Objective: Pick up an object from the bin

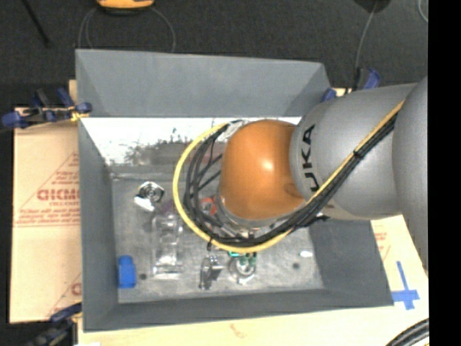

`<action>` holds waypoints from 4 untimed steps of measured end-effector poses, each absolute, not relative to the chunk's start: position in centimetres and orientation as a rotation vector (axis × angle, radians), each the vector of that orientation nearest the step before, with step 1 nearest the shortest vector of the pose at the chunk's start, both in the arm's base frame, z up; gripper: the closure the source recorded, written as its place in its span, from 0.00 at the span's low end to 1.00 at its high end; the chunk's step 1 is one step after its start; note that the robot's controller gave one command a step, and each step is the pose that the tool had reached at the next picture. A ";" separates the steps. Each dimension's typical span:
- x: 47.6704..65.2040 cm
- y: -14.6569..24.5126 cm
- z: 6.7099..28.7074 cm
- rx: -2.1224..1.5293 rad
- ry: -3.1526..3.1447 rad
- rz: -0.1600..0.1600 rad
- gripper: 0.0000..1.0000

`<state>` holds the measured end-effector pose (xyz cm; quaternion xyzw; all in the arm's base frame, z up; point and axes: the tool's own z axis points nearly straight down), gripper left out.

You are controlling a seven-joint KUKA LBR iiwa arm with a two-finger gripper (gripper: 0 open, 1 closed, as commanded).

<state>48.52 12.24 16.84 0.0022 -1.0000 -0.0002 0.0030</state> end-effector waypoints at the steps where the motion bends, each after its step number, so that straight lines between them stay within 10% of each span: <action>1: 48.6 7.6 9.7 0.293 -3.124 0.003 0.00; 2: 47.8 3.8 9.0 0.543 -3.105 0.002 0.00; 3: 47.6 3.9 8.9 0.539 -3.099 -0.003 1.00; 4: 47.7 3.0 21.5 0.540 -3.106 0.003 1.00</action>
Offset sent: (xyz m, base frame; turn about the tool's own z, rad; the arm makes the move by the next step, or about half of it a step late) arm 0.0010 -0.0442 -0.0698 -0.1862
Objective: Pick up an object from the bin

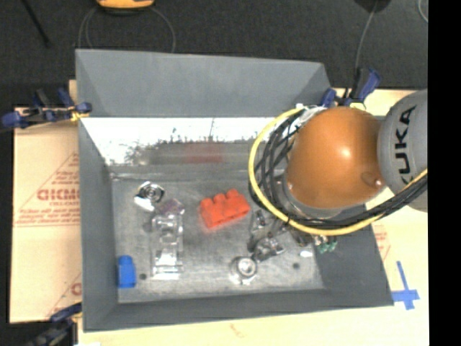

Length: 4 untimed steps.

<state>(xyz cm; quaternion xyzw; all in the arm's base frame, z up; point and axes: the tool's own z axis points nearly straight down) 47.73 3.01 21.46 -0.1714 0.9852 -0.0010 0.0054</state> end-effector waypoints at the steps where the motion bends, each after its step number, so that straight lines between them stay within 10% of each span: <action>1: 47.6 3.1 21.0 -0.536 3.093 0.002 0.00; 2: 51.5 2.5 13.1 -0.438 3.112 0.002 0.00; 3: 50.5 -0.6 7.2 -0.493 3.089 0.002 0.00; 4: 48.3 1.8 7.5 -0.517 3.075 -0.007 0.00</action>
Offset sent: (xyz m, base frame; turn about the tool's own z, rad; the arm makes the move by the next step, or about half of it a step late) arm 0.0000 0.0000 0.0000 0.0000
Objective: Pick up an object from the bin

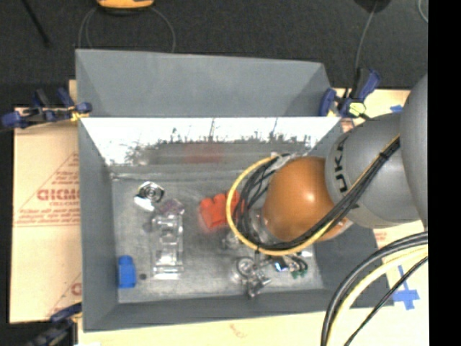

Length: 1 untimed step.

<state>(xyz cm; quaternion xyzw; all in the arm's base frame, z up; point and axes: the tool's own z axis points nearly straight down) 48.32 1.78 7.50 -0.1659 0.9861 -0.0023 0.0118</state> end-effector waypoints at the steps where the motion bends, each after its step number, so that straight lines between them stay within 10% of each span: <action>1: 48.3 1.8 7.6 -0.511 3.079 -0.004 1.00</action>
Offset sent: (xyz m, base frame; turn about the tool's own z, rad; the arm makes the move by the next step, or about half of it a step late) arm 0.0000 0.0000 0.0000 0.0000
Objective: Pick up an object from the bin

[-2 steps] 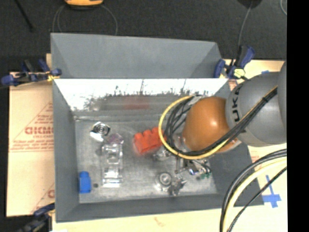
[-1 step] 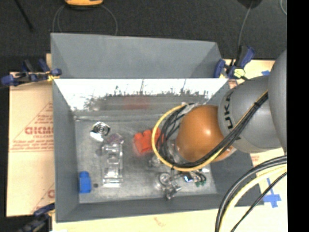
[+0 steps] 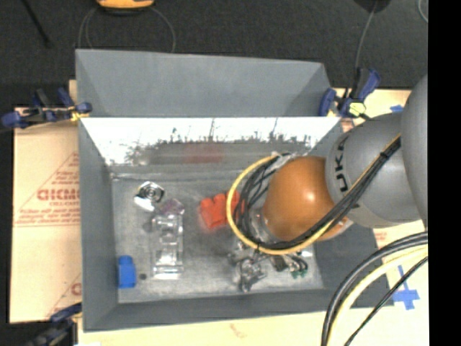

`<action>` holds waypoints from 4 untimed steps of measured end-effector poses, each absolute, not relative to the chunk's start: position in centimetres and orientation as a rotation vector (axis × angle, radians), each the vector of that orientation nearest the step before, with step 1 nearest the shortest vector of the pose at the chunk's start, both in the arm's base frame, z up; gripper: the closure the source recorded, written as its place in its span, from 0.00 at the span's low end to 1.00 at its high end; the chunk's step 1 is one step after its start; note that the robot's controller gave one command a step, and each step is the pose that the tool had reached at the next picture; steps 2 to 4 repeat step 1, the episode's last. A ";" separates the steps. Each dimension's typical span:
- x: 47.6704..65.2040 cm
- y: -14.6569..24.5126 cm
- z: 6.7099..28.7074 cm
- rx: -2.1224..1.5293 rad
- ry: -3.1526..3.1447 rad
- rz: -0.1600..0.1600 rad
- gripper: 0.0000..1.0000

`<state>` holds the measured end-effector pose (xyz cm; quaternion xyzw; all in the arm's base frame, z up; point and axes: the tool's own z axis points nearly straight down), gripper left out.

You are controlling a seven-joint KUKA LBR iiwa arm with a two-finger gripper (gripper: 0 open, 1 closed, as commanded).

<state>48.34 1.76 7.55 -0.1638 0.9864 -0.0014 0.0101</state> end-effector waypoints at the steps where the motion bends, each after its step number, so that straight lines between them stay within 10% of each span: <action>1: 49.3 0.4 22.3 -0.692 3.053 -0.005 1.00; 4: 49.3 0.4 22.3 -0.692 3.053 -0.005 1.00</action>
Offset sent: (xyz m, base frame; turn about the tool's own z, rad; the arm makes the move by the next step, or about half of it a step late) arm 0.0072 -0.0128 0.1430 -0.1186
